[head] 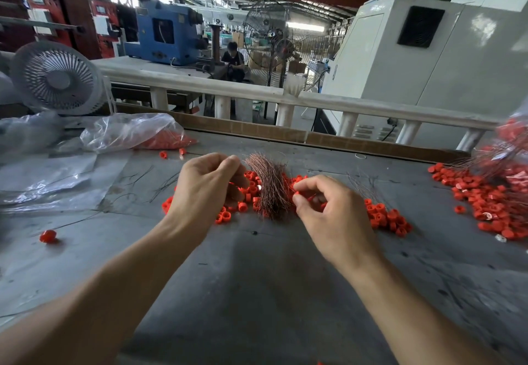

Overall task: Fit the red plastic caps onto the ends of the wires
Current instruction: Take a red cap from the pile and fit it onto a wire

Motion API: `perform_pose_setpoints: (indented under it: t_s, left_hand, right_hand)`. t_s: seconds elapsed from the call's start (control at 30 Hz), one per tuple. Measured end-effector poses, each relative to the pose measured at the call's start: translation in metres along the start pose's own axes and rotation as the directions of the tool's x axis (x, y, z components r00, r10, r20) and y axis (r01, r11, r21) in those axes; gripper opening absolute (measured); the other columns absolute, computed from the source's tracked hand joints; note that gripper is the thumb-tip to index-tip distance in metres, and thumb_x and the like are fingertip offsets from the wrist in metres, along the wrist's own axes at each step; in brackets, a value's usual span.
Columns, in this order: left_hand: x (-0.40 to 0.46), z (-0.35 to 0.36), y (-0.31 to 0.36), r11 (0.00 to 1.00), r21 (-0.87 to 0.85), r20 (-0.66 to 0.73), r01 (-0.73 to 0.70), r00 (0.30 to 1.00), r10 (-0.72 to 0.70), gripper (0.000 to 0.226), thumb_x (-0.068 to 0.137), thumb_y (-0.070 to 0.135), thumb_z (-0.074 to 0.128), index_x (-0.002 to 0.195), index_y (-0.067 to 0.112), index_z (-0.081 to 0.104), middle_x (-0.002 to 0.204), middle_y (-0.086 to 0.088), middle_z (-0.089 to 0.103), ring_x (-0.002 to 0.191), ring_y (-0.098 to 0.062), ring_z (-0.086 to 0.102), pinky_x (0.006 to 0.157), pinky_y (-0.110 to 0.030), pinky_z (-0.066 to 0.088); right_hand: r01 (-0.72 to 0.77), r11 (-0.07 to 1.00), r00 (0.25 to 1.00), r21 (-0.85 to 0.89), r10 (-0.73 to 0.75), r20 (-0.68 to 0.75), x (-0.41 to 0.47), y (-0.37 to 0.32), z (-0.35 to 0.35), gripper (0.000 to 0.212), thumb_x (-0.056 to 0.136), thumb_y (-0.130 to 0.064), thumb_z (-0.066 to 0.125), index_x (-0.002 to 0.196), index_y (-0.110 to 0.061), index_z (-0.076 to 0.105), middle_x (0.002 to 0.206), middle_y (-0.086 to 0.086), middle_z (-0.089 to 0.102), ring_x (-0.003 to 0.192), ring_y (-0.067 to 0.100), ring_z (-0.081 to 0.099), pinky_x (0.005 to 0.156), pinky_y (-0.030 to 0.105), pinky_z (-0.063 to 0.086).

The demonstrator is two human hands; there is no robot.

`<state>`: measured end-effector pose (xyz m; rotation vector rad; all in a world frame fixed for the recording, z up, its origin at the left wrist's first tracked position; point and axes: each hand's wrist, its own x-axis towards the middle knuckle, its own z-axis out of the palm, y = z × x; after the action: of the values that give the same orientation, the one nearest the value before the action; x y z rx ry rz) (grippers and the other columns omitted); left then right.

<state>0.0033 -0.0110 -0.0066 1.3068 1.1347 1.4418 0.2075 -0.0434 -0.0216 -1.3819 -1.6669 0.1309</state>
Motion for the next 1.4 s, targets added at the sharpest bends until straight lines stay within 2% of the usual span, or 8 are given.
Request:
perform_pose_setpoints:
  t_s: [0.27,0.4,0.7,0.8,0.93,1.03,1.13,1.4]
  left_hand:
    - [-0.005,0.001,0.001,0.983,0.178,0.091,-0.038,0.996,0.022,0.025,0.101,0.023,0.061,0.082,0.011,0.073,0.075,-0.007,0.075,0.060,-0.016,0.066,0.064,-0.042,0.056]
    - [-0.005,0.002,0.002,0.976,0.216,0.083,-0.027,0.997,0.010,0.024,0.101,0.019,0.060,0.084,0.007,0.073,0.074,-0.008,0.075,0.060,-0.016,0.066,0.068,-0.043,0.056]
    - [0.001,-0.001,-0.005,0.963,0.268,0.050,-0.035,0.999,0.022,0.024,0.098,0.017,0.060,0.081,0.005,0.072,0.072,-0.006,0.075,0.057,-0.013,0.065,0.061,-0.034,0.053]
    - [0.005,-0.003,-0.011,0.915,0.395,0.041,-0.084,0.996,0.074,0.025,0.096,0.022,0.061,0.075,0.013,0.072,0.071,-0.004,0.074,0.056,-0.009,0.062,0.055,-0.028,0.049]
    - [0.008,-0.004,-0.019,0.758,0.625,0.052,-0.186,0.979,0.197,0.023,0.093,0.026,0.063,0.072,0.019,0.067,0.062,0.002,0.067,0.046,-0.005,0.052,0.043,-0.015,0.038]
    - [0.009,-0.005,-0.022,0.666,0.712,0.092,-0.224,0.969,0.228,0.018,0.090,0.027,0.065,0.073,0.027,0.066,0.064,0.016,0.067,0.061,0.000,0.061,0.052,-0.020,0.042]
    - [0.010,-0.005,-0.025,0.605,0.751,0.146,-0.264,0.960,0.238,0.017,0.089,0.026,0.068,0.073,0.031,0.066,0.074,0.040,0.062,0.069,0.012,0.060,0.052,-0.013,0.036]
    - [0.010,-0.003,-0.027,0.603,0.732,0.168,-0.316,0.942,0.290,0.011,0.089,0.026,0.071,0.079,0.031,0.071,0.066,0.022,0.064,0.076,0.010,0.059,0.055,-0.013,0.037]
  right_hand:
    - [-0.202,0.917,0.969,-0.344,0.136,-0.205,0.014,0.023,-0.018,0.007,0.088,-0.023,0.070,0.093,-0.024,0.075,0.095,-0.004,0.072,0.090,0.023,0.066,0.070,0.028,0.045]
    - [-0.348,0.773,0.935,-0.531,0.243,-0.259,0.024,0.045,-0.040,0.016,0.087,-0.025,0.067,0.100,-0.023,0.077,0.103,0.007,0.075,0.101,0.037,0.066,0.085,0.040,0.052]
    - [-0.530,0.665,0.848,-0.526,0.427,-0.315,0.030,0.078,-0.062,0.021,0.087,-0.024,0.063,0.098,-0.026,0.080,0.104,0.011,0.075,0.103,0.040,0.064,0.090,0.043,0.047]
    - [-0.486,0.681,0.874,-0.548,0.386,-0.296,0.029,0.073,-0.058,0.020,0.086,-0.027,0.063,0.098,-0.024,0.079,0.103,0.010,0.073,0.102,0.040,0.062,0.089,0.043,0.047]
    - [-0.329,0.824,0.942,-0.462,0.249,-0.226,0.027,0.058,-0.045,0.013,0.088,-0.024,0.066,0.093,-0.022,0.078,0.102,0.008,0.074,0.098,0.038,0.065,0.086,0.042,0.053]
    - [-0.194,0.919,0.981,-0.342,0.173,-0.091,0.021,0.045,-0.030,0.009,0.088,-0.022,0.070,0.087,-0.023,0.079,0.094,-0.002,0.077,0.091,0.024,0.069,0.083,0.037,0.055]
    - [-0.075,0.964,0.993,-0.255,0.096,0.071,0.017,0.034,-0.016,0.003,0.087,-0.026,0.077,0.086,-0.027,0.079,0.091,-0.012,0.075,0.087,0.012,0.067,0.084,0.031,0.053]
    - [0.057,0.961,0.988,-0.271,-0.015,0.156,0.011,0.021,0.011,0.012,0.088,-0.034,0.078,0.097,-0.025,0.077,0.096,-0.009,0.069,0.096,0.015,0.059,0.087,0.032,0.047]
